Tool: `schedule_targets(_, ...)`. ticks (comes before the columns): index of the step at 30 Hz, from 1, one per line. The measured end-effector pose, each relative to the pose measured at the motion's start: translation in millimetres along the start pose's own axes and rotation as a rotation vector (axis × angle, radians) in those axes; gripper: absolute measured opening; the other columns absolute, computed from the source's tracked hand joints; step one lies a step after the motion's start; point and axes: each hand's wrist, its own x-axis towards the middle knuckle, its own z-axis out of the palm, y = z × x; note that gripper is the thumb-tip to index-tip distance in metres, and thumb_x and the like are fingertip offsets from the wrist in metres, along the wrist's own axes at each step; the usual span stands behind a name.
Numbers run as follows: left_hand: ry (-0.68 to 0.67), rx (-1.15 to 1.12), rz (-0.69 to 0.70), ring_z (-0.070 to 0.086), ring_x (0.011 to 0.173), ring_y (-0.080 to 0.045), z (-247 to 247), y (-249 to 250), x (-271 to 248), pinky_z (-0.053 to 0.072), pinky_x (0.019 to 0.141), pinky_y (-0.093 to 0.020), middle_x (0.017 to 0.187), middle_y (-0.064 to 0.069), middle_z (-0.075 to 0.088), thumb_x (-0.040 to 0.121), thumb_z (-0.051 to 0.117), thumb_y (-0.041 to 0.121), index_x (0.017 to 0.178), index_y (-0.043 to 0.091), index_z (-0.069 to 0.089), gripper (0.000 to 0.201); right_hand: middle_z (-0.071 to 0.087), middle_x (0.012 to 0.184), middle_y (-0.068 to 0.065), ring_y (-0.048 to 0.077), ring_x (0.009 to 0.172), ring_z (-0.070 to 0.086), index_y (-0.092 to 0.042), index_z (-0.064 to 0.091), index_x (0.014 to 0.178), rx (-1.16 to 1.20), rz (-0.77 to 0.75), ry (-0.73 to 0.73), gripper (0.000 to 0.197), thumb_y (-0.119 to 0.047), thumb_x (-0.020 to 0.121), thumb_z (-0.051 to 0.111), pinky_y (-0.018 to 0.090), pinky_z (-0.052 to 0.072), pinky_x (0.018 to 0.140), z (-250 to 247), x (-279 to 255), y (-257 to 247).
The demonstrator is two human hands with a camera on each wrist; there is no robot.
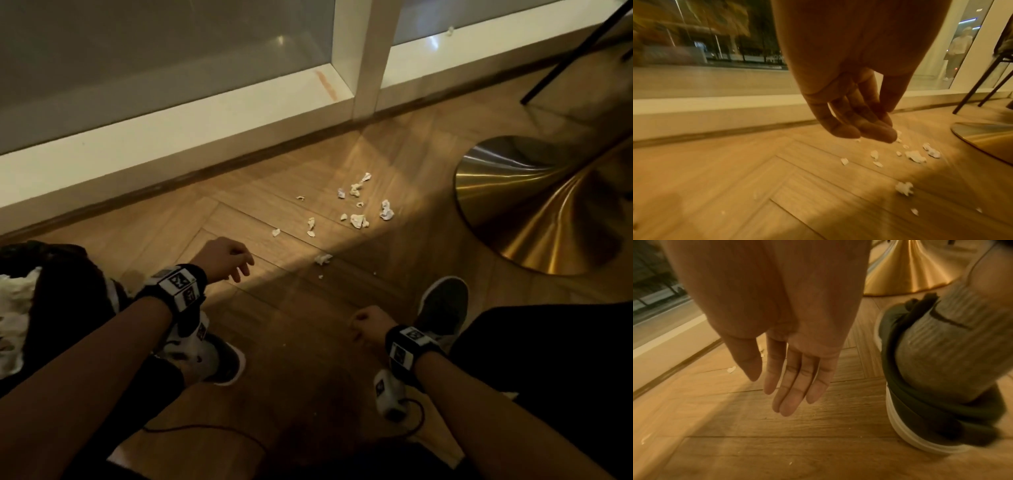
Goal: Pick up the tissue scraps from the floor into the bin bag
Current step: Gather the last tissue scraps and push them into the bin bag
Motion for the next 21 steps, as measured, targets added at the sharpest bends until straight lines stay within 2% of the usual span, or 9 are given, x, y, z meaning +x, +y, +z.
schedule_targets(3,-0.051,0.011,-0.008,0.064,0.060,-0.014,42.5,8.5,31.7,0.046,0.051,-0.020,0.081,-0.006,0.072,0.093,0.057,0.017,0.086,0.011,0.069,0.015,0.067,0.093,0.011,0.019,0.071,0.065,-0.010,0.064,0.096,0.018,-0.007,0.030,0.012,-0.015,0.095,0.053,0.027,0.056,0.060,-4.7,18.8,-0.6)
schedule_targets(5,-0.025,0.025,-0.011,0.064,0.063,-0.014,63.7,9.7,56.7,0.044,0.051,-0.016,0.087,-0.008,0.071,0.091,0.058,0.014,0.088,0.012,0.068,0.011,0.067,0.101,0.011,0.023,0.083,0.065,-0.013,0.065,0.098,-0.049,-0.046,0.079,0.010,-0.016,0.092,0.057,0.033,0.057,0.074,-8.6,39.4,-4.7)
schedule_targets(8,0.096,0.060,-0.063,0.066,0.077,-0.019,79.9,1.6,100.5,0.047,0.059,-0.022,0.099,-0.007,0.068,0.090,0.057,0.011,0.091,0.017,0.070,0.014,0.057,0.123,0.009,0.023,0.109,0.056,-0.017,0.058,0.119,-0.283,-0.121,0.134,0.031,-0.023,0.089,0.061,0.032,0.046,0.092,-16.0,75.6,-21.4)
schedule_targets(11,0.229,0.005,-0.141,0.064,0.081,-0.017,84.1,-11.7,147.2,0.050,0.067,-0.027,0.102,-0.002,0.067,0.089,0.057,0.013,0.092,0.021,0.068,0.014,0.033,0.144,0.009,0.026,0.127,0.043,-0.023,0.041,0.137,-0.407,-0.176,0.171,0.050,-0.027,0.091,0.060,0.037,0.038,0.106,-23.1,108.8,-46.5)
schedule_targets(13,0.284,-0.028,-0.194,0.059,0.081,-0.012,82.0,-21.1,177.9,0.046,0.063,-0.020,0.101,0.002,0.064,0.089,0.060,0.018,0.101,0.021,0.066,0.014,0.025,0.145,0.006,0.028,0.123,0.046,-0.031,0.037,0.139,-0.467,-0.240,0.180,0.053,-0.032,0.091,0.059,0.040,0.043,0.103,-27.5,129.4,-62.0)
schedule_targets(14,0.300,-0.048,-0.202,0.060,0.083,-0.013,80.7,-25.4,192.1,0.048,0.064,-0.022,0.104,0.001,0.063,0.088,0.062,0.021,0.107,0.021,0.064,0.019,0.024,0.145,0.004,0.027,0.123,0.046,-0.033,0.037,0.139,-0.508,-0.289,0.173,0.054,-0.034,0.090,0.059,0.040,0.044,0.101,-28.2,140.3,-68.1)
schedule_targets(17,0.295,-0.018,-0.158,0.059,0.099,-0.020,82.4,-37.0,225.8,0.053,0.085,-0.035,0.117,-0.001,0.057,0.083,0.069,0.020,0.121,0.021,0.056,0.040,0.027,0.139,0.003,0.024,0.119,0.045,-0.027,0.046,0.133,-0.613,-0.411,0.121,0.046,-0.031,0.090,0.060,0.035,0.045,0.098,-26.7,172.1,-80.8)
schedule_targets(19,0.243,0.055,-0.104,0.057,0.099,-0.020,89.3,-40.6,236.9,0.051,0.085,-0.033,0.115,-0.001,0.054,0.082,0.071,0.017,0.117,0.020,0.057,0.038,0.034,0.129,0.003,0.023,0.111,0.048,-0.018,0.056,0.120,-0.621,-0.408,0.083,0.029,-0.021,0.091,0.058,0.029,0.044,0.091,-26.5,190.2,-85.4)
schedule_targets(21,0.247,0.104,-0.039,0.058,0.095,-0.021,95.8,-43.5,243.5,0.050,0.081,-0.032,0.107,-0.001,0.055,0.083,0.069,0.015,0.105,0.018,0.060,0.024,0.044,0.123,0.005,0.023,0.107,0.050,-0.014,0.062,0.108,-0.605,-0.391,0.058,0.018,-0.011,0.093,0.053,0.029,0.045,0.089,-29.2,205.1,-87.5)
